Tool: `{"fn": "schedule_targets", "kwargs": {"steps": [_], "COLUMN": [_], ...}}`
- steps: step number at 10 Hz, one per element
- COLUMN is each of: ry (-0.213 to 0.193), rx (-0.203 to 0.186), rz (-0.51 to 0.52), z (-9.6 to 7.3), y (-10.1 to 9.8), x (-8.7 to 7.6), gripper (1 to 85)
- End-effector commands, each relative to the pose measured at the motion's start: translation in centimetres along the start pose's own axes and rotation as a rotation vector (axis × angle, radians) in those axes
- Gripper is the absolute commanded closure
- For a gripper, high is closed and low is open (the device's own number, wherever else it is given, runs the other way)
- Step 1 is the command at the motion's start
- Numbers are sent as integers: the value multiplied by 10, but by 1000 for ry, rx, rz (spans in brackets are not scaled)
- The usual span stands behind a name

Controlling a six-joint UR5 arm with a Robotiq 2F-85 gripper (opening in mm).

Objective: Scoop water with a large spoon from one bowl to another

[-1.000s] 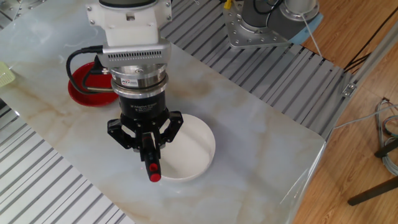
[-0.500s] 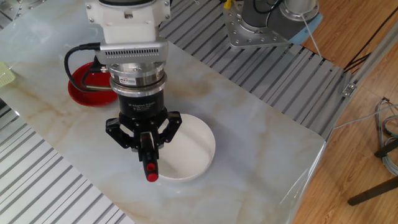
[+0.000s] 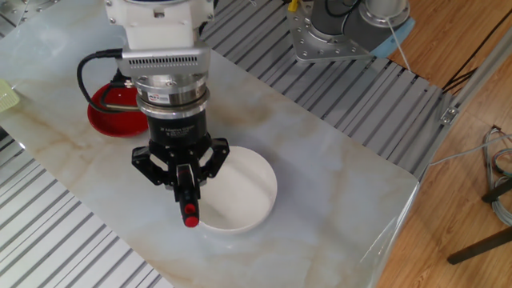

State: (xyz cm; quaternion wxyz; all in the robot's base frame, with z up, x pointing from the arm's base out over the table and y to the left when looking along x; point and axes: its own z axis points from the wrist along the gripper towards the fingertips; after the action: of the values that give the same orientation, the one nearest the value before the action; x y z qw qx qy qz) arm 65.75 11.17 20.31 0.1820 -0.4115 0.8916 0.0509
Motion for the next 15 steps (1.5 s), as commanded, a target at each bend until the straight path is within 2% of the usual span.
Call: {"fn": "schedule_targets", "kwargs": {"steps": [1,5,7,10,13,15], "ry": [17,4,-6,-1,18,10], "rx": [-5,13,4,-6,1,-1], "rz": [-15,12,24,-23,-50,-52], "z": [-6,-6,-6,-11,-13,-13], "y": [-5,-10,-8,-18,-28,-28], "x": [15,12,10,32,57,57], "gripper": [843,843,843,843,843,843]}}
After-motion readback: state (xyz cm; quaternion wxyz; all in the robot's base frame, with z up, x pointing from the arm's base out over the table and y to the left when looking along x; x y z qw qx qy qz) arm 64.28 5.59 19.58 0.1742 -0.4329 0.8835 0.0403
